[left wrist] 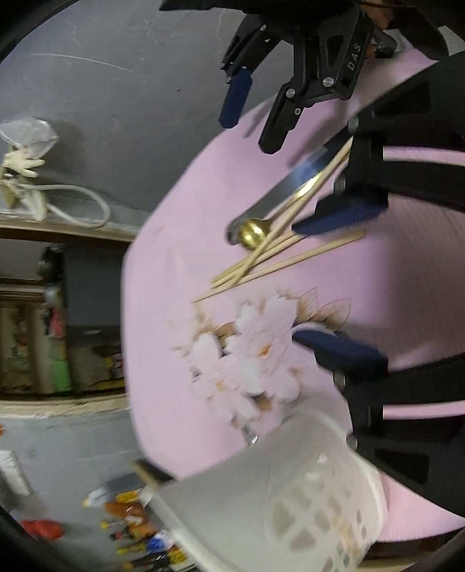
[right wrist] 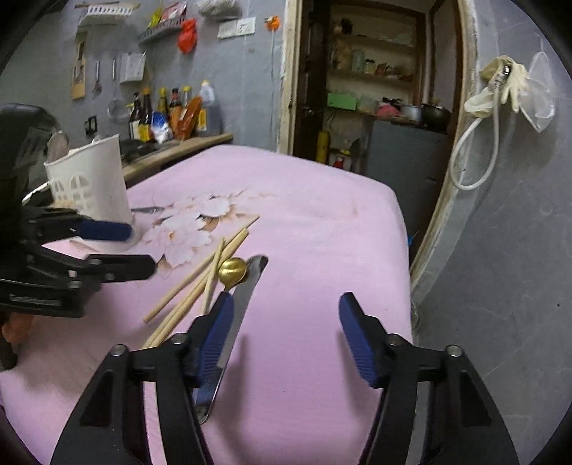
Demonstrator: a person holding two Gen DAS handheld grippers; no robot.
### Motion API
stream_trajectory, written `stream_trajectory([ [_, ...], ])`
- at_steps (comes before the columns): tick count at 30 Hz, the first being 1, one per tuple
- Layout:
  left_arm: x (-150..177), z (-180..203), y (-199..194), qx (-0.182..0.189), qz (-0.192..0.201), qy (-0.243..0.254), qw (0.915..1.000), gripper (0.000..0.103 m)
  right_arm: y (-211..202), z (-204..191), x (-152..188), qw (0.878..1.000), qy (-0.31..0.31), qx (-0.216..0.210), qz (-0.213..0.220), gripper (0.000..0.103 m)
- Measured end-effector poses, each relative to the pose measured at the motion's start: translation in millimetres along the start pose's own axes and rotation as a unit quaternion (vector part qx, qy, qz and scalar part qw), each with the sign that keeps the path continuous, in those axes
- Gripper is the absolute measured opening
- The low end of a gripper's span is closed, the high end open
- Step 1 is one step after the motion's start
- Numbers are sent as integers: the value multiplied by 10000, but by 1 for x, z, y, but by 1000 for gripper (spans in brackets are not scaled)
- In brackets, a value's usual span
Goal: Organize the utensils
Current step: 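Move both grippers back toward the chopsticks and gold spoon, then grasp a wooden chopstick with the left gripper while the right gripper grasps the silver knife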
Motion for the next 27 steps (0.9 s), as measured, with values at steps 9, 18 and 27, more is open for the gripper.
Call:
stream_trajectory([
  [9, -4, -8, 30, 357, -581, -291, 9973, 25, 11, -7, 3, 9994, -163, -105, -301, 56],
  [18, -13, -11, 40, 98, -671, -446, 9967, 5, 24, -19, 6, 9968, -468, -106, -634, 56],
  [27, -4, -21, 28, 25, -641, -696, 9955, 3, 38, -28, 1, 9942, -671, 59, -840, 56],
])
Point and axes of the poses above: each gripper's, at about its wrist camera, not at the fingertips, and y roughly the way its jaws point, z to its right, x to its underside, the point moved 4 cm from there along y, roughly the way its jaws point, and after that the axes turned 3 degrees about -y, right-handed, at the moved point
